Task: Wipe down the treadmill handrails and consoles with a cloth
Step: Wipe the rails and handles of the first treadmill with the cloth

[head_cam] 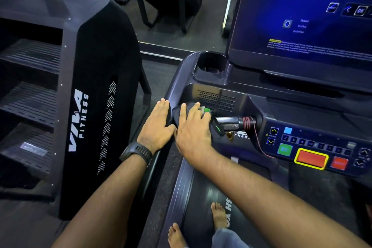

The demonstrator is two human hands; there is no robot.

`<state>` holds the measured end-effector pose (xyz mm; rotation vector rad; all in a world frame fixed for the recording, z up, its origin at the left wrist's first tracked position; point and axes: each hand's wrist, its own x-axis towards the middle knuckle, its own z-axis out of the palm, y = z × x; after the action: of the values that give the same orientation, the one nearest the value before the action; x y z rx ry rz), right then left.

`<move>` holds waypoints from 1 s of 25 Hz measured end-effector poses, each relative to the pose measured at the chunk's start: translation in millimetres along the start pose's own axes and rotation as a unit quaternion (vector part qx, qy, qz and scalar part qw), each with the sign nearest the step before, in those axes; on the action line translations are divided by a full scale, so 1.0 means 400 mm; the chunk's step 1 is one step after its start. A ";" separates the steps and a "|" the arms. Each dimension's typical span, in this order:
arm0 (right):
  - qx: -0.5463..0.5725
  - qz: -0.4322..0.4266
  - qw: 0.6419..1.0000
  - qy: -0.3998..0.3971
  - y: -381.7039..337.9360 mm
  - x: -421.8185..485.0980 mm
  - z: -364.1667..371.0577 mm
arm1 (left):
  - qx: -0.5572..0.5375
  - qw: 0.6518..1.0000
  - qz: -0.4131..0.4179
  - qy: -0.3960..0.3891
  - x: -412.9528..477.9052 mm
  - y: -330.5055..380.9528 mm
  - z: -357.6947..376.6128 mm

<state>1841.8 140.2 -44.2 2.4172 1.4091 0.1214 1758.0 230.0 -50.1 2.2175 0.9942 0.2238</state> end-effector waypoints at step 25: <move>0.120 0.044 0.982 0.141 0.028 0.042 0.063 | 0.127 0.990 0.069 -0.002 -0.002 -0.022 0.013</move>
<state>1865.5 143.3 -66.0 2.7494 1.5111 0.3470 1754.1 230.8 -59.6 2.5208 0.9105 0.1614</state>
